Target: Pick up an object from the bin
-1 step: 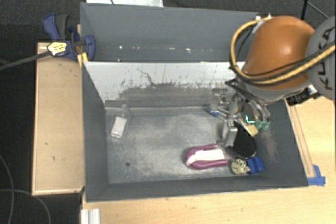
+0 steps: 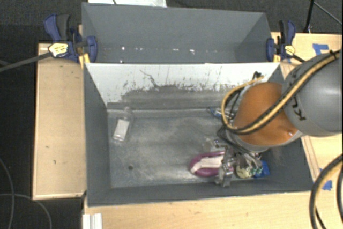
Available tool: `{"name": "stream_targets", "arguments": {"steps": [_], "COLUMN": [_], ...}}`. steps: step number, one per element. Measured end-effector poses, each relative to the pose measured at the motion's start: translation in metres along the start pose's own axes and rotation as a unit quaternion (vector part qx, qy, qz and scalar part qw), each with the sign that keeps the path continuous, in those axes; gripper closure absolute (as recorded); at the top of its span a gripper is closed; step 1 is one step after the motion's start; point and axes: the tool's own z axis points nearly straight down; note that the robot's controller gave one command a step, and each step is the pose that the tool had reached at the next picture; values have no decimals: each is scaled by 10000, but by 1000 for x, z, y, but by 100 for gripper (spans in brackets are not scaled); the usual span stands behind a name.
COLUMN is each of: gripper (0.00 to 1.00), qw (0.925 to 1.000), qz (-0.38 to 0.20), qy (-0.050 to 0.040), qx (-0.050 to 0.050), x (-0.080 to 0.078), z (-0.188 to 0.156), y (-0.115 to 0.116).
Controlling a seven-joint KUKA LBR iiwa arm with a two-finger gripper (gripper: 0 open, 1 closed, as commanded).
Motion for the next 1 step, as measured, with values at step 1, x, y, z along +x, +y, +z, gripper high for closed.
{"name": "stream_targets", "arguments": {"steps": [1], "gripper": [0], "qw": [10000], "qz": [-68], "qy": [10], "qx": [0], "x": [4], "z": [-33], "y": [-1]}}
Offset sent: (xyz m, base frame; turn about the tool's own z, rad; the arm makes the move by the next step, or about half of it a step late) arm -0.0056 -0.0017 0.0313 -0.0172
